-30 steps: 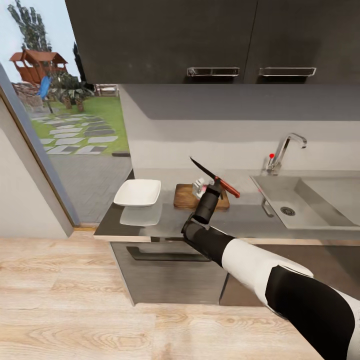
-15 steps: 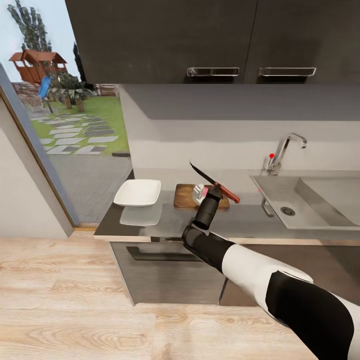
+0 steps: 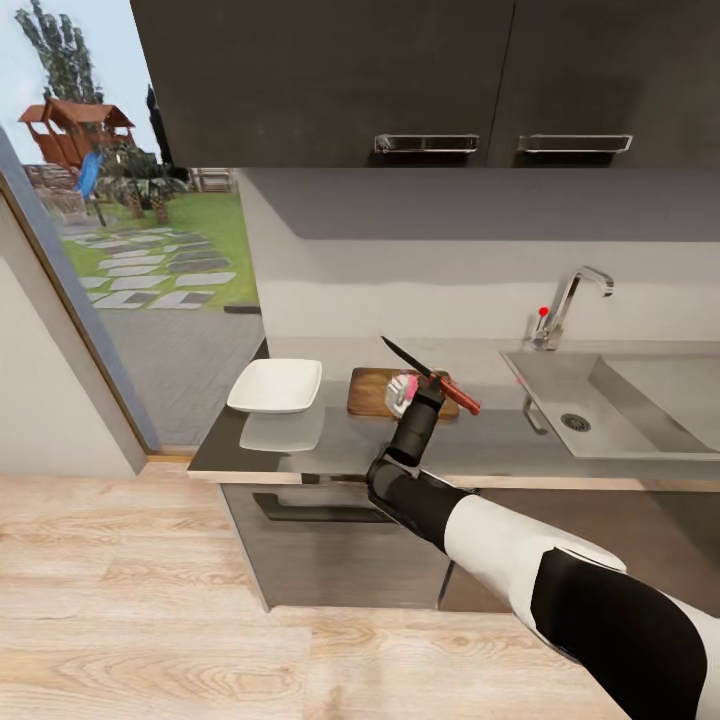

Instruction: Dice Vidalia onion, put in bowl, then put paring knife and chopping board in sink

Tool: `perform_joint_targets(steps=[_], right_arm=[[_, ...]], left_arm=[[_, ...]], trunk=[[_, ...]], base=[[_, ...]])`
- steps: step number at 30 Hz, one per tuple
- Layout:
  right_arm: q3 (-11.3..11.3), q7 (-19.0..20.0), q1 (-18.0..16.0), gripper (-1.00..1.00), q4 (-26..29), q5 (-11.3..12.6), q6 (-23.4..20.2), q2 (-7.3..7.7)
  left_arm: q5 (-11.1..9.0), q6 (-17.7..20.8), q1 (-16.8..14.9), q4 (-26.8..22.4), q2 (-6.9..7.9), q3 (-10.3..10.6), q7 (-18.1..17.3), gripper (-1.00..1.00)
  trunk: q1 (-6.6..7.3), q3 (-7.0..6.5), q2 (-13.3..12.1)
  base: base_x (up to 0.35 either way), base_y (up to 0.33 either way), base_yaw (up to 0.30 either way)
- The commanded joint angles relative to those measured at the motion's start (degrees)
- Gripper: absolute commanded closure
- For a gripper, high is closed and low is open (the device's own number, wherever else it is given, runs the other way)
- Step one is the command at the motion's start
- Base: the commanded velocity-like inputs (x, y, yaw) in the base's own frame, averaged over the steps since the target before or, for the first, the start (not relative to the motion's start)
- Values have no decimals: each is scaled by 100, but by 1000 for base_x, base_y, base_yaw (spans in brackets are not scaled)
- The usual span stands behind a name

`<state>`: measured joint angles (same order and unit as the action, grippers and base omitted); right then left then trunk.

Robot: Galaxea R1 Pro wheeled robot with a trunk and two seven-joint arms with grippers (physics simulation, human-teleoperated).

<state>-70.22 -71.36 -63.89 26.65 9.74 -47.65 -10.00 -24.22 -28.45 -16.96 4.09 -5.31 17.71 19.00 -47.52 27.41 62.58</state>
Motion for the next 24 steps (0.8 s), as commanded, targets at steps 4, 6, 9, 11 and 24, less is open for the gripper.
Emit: perform_joint_targets(steps=[4, 6, 9, 11, 24], right_arm=[[-44, -15, 195, 100, -2, 47, -41, 0], [-44, -12, 215, 100, -2, 46, -37, 0], [-44, -10, 225, 100, -2, 47, -41, 0], [-44, -8, 227, 100, -2, 49, -42, 0], [-44, 636, 272, 100, -22, 46, 79, 0]], left_arm=[[-31, -29, -9, 22, -5, 48, 13, -100], [-31, -29, -9, 22, -5, 48, 12, -100], [-31, -29, -9, 22, -5, 48, 10, -100], [-31, -29, -9, 22, -5, 48, 12, -100], [-31, -29, -9, 22, -5, 48, 14, -100]], trunk=[[0, 6, 4], [0, 6, 4], [0, 6, 4], [0, 6, 4], [0, 6, 4]], base=[[0, 0, 0], [0, 0, 0], [0, 0, 0], [0, 0, 0], [0, 0, 0]])
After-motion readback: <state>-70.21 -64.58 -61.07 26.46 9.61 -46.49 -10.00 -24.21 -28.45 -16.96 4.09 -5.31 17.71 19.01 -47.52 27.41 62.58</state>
